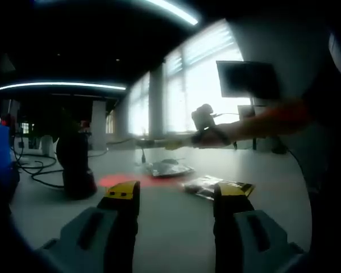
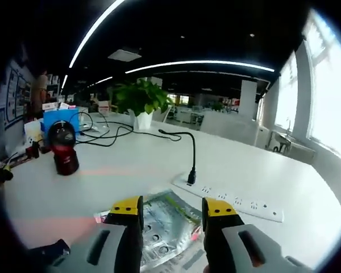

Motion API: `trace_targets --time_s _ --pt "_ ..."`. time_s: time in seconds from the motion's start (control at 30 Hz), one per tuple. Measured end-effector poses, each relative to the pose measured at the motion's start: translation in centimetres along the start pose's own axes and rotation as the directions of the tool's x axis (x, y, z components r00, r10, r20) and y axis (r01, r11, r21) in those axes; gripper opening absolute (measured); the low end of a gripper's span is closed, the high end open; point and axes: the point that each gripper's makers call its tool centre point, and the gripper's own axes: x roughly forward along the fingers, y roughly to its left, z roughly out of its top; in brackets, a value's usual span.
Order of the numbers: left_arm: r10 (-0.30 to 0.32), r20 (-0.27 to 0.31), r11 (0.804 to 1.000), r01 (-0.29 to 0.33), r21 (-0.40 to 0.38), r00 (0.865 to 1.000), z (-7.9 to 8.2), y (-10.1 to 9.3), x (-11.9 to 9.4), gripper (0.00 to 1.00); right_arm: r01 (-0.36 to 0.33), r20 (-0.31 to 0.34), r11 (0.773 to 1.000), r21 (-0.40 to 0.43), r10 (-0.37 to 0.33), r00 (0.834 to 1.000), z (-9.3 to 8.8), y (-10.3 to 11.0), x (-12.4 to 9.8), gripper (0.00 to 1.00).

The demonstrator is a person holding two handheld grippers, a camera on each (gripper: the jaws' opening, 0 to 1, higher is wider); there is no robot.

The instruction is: Clip sheet goods on table flip sheet goods clip sheet goods scan sheet goods put sheet goods back to table

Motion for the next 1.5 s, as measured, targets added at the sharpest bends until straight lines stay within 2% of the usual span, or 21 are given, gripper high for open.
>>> trace_targets --time_s 0.1,0.33,0.53,0.6,0.73,0.87,1.1,1.27,1.33,1.37,1.4,1.5 --pt "0.0 -0.002 1.0 0.0 0.001 1.0 0.0 0.0 0.0 0.45 -0.035 -0.026 0.999 -0.001 0.035 0.999 -1.1 2.3 -0.3 0.4" --pt "0.001 -0.003 1.0 -0.001 0.002 1.0 -0.1 0.1 0.0 0.45 -0.095 -0.088 0.995 0.018 0.096 0.991 -3.1 5.1 -0.2 0.54" --pt "-0.001 -0.003 1.0 0.001 0.003 1.0 -0.1 0.0 0.0 0.45 -0.086 -0.175 0.996 0.005 0.086 0.981 -5.1 4.3 1.3 0.55" --pt "-0.001 -0.003 1.0 0.001 0.003 1.0 -0.1 0.0 0.0 0.45 -0.101 -0.223 0.995 -0.017 0.094 0.97 -6.3 4.2 1.6 0.54" --pt "0.0 -0.002 1.0 0.0 0.002 1.0 -0.1 0.0 0.0 0.45 -0.102 -0.218 0.994 0.047 0.11 0.97 -6.6 4.0 2.0 0.54" --pt "-0.004 -0.004 1.0 0.004 0.003 1.0 -0.1 -0.3 0.1 0.45 -0.127 -0.234 0.986 0.106 0.149 0.961 -6.9 4.0 2.0 0.54" --pt "-0.003 -0.005 1.0 0.003 0.005 1.0 0.0 -0.9 0.1 0.45 -0.174 -0.268 0.979 0.109 0.198 0.943 -7.1 3.7 2.3 0.53" --pt "0.0 -0.003 1.0 0.0 0.003 1.0 0.1 -1.1 0.1 0.45 -0.167 -0.264 0.978 0.122 0.194 0.945 -6.9 3.9 2.0 0.53" --pt "0.001 -0.004 1.0 -0.001 0.003 1.0 0.1 -1.2 0.1 0.45 -0.142 -0.254 0.982 0.125 0.17 0.952 -6.5 3.4 2.1 0.48" --pt "0.001 -0.004 1.0 -0.001 0.002 1.0 0.1 -1.3 0.1 0.45 -0.121 -0.196 0.984 0.133 0.146 0.97 -5.4 3.0 2.2 0.45" --pt "0.001 -0.004 1.0 -0.001 0.002 1.0 0.1 -1.3 0.1 0.45 -0.117 -0.16 0.979 0.17 0.145 0.976 -4.5 3.0 2.0 0.45" --pt "0.0 -0.004 1.0 0.0 0.003 1.0 0.0 -1.2 0.1 0.45 -0.142 -0.066 0.967 0.213 0.159 0.985 -1.9 4.1 0.4 0.48"
